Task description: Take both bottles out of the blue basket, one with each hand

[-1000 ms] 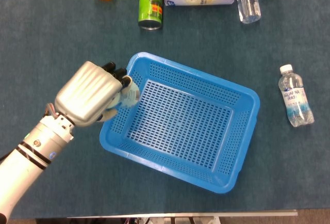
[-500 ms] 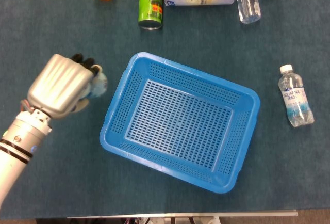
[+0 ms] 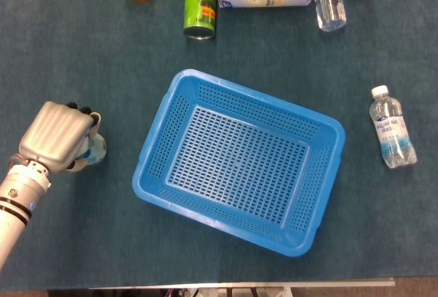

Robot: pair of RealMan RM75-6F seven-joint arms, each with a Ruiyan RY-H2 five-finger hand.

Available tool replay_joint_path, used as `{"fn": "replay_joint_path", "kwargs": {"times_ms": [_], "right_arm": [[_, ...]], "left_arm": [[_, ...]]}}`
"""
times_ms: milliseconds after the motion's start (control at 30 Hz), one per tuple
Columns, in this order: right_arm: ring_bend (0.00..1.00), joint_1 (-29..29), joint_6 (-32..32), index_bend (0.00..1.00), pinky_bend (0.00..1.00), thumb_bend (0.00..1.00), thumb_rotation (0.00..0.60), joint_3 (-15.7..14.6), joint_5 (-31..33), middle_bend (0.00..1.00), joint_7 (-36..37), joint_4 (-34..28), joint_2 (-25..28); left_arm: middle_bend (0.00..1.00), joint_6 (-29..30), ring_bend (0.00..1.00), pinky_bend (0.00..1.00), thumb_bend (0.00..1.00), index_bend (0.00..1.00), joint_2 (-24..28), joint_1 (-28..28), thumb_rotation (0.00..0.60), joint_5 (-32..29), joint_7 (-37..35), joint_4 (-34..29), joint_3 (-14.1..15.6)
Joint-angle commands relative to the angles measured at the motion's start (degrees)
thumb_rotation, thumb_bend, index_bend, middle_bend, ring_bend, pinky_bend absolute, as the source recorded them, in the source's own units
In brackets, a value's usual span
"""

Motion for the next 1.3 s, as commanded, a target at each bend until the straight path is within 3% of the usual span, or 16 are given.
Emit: {"fn": "replay_joint_path", "kwargs": {"times_ms": [33,167,267,400,533,600,767,1067,1300], "right_arm": [[0.21,0.1,-0.1,0.16,0.48,0.00,0.600,0.0,0.0,0.27,-0.2,-0.2,0.1],[0.21,0.1,-0.1,0.16,0.48,0.00,0.600,0.0,-0.1,0.27,-0.4,-0.6,0.2],[0.21,0.2,-0.1,0.16,0.48,0.00,0.600,0.1,-0.1,0.27,-0.5,-0.7,0.3],[0.21,0.2,0.0,0.16,0.48,0.00,0.600,0.2,0.0,0.27,-0.7,-1.0,0.5],[0.21,-0.3,0.7,0.16,0.48,0.00,0.600,0.4,0.4,0.27,-1.0,-1.7,1.3],[0.21,-0.9,1.5,0.16,0.48,0.00,0.600,0.4,0.6,0.27,-1.5,-2.4,1.9],[0.21,-3.5,5.3,0.17,0.48,0.00,0.600,0.7,1.8,0.28,-7.0,-6.1,4.0],[0.22,-9.0,13.2,0.23,0.48,0.00,0.600,0.4,2.0,0.30,-18.8,-14.5,5.6],[0.22,-9.1,13.1,0.23,0.48,0.00,0.600,0.8,1.7,0.31,-20.4,-16.7,6.3]], "left_arm": [[0.31,0.4,0.37,0.70,0.28,0.35,0.3,0.3,0.600,-0.2,-0.8,-0.6,-0.2],[0.03,1.5,0.14,0.55,0.04,0.11,1.5,0.2,0.600,-0.1,-0.9,-2.2,-0.7],[0.00,2.2,0.07,0.48,0.00,0.02,2.0,0.6,0.600,1.3,-2.2,-2.9,-1.0],[0.00,4.1,0.05,0.43,0.00,0.00,3.0,1.2,0.600,3.4,-2.9,-3.6,-1.6],[0.06,9.6,0.14,0.43,0.00,0.15,2.6,3.3,0.600,8.6,-6.0,-2.3,-3.1],[0.20,13.6,0.23,0.46,0.00,0.26,1.9,5.1,0.600,11.6,-8.7,-0.9,-3.8],[0.40,26.7,0.35,0.55,0.04,0.44,-2.3,11.4,0.600,19.2,-16.5,5.8,-5.3],[0.46,36.5,0.38,0.59,0.09,0.47,-4.6,19.9,0.600,20.9,-24.1,12.0,-4.4],[0.46,35.9,0.38,0.60,0.09,0.47,-5.0,22.2,0.600,19.5,-26.2,13.8,-4.4]]}}
